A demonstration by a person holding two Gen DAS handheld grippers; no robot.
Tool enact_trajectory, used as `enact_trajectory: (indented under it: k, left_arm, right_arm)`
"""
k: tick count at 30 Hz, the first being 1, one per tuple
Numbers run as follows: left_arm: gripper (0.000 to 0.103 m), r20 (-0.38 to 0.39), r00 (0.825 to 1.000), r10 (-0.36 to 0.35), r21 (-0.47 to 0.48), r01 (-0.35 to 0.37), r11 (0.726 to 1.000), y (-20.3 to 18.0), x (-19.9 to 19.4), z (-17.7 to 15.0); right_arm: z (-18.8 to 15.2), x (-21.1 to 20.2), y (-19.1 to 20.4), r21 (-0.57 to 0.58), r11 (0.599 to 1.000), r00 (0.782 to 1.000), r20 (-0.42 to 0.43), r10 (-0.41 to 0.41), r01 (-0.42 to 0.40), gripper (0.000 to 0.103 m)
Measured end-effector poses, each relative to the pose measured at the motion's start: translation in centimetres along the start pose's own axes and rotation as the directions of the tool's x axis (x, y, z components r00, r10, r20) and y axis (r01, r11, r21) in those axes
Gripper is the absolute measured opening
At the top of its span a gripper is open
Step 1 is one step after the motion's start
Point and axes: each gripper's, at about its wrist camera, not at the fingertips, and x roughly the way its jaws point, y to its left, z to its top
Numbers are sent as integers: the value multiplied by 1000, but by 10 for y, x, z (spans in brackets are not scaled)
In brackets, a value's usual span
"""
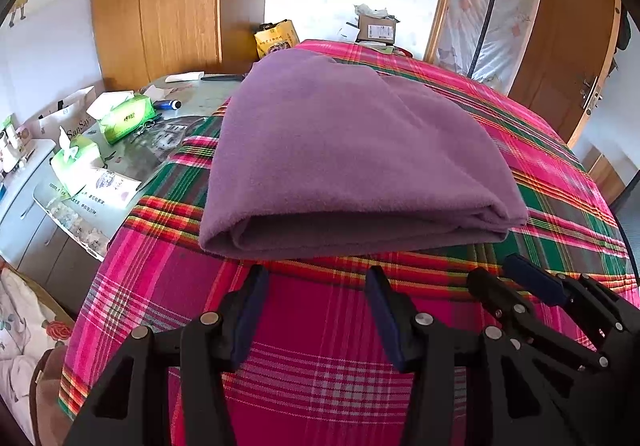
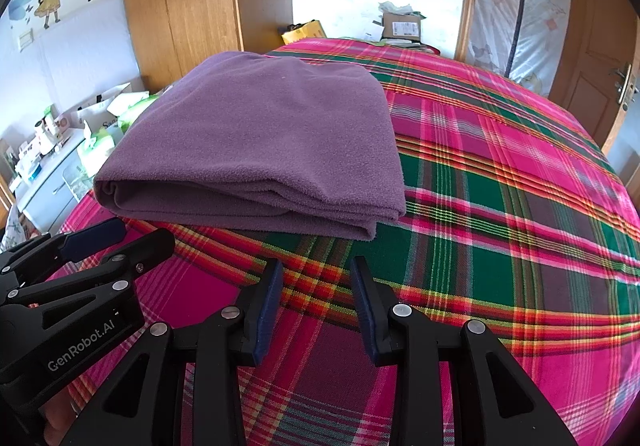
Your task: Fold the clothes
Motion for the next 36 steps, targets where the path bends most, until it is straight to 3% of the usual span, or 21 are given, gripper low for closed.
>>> enact_trajectory:
  k: [36]
  left_arm:
    - [51, 1, 1000, -5, 8, 5, 1000, 0, 0, 0]
  right_arm:
    - [-1, -1, 2, 6, 1000, 1000, 1, -19, 19, 37]
